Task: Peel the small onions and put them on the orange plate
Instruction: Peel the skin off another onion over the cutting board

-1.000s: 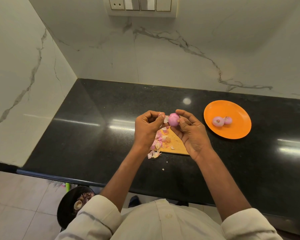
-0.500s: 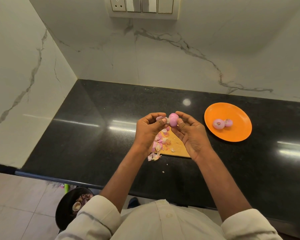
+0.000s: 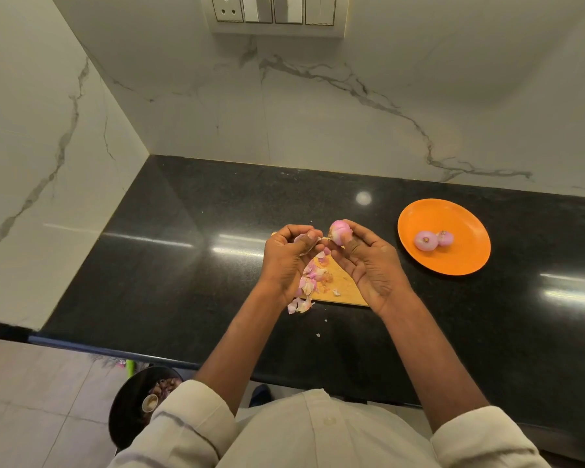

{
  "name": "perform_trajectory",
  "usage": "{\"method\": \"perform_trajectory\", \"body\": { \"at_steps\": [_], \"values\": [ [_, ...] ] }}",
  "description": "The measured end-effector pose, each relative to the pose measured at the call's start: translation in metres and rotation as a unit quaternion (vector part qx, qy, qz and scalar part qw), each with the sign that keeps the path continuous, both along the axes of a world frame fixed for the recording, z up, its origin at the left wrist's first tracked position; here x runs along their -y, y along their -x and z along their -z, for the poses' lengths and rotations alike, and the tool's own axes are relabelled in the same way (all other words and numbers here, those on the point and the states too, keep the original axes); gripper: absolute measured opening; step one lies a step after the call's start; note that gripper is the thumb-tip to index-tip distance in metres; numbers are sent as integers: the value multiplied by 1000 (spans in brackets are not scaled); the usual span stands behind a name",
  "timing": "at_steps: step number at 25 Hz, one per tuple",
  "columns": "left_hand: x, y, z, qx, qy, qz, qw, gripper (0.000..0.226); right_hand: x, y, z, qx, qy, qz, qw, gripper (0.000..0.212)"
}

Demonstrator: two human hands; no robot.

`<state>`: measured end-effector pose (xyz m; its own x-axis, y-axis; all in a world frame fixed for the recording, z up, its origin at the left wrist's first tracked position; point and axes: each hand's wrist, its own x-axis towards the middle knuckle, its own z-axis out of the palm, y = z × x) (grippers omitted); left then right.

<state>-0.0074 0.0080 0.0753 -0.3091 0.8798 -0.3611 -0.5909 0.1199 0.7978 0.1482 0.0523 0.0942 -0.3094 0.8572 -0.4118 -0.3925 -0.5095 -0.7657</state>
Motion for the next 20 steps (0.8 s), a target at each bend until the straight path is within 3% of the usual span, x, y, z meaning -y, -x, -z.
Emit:
{"method": "perform_trajectory", "body": {
  "at_steps": [4,11,16,20],
  "values": [
    [-2,1,5,-80,-7,22,997,25,3,-4,0,121,-89,-11,989,43],
    [-1,-1,6,-273,-36,119,954,27,-1,-8,5,327,-253,-48,909,46],
    [-3,-1,4,-308,-30,109,945,20,-5,-9,6,372,-313,-82,870,48],
    [-5,-4,2,-361,-28,99,927,20,-4,-7,4,369,-326,-86,866,45]
  ]
}}
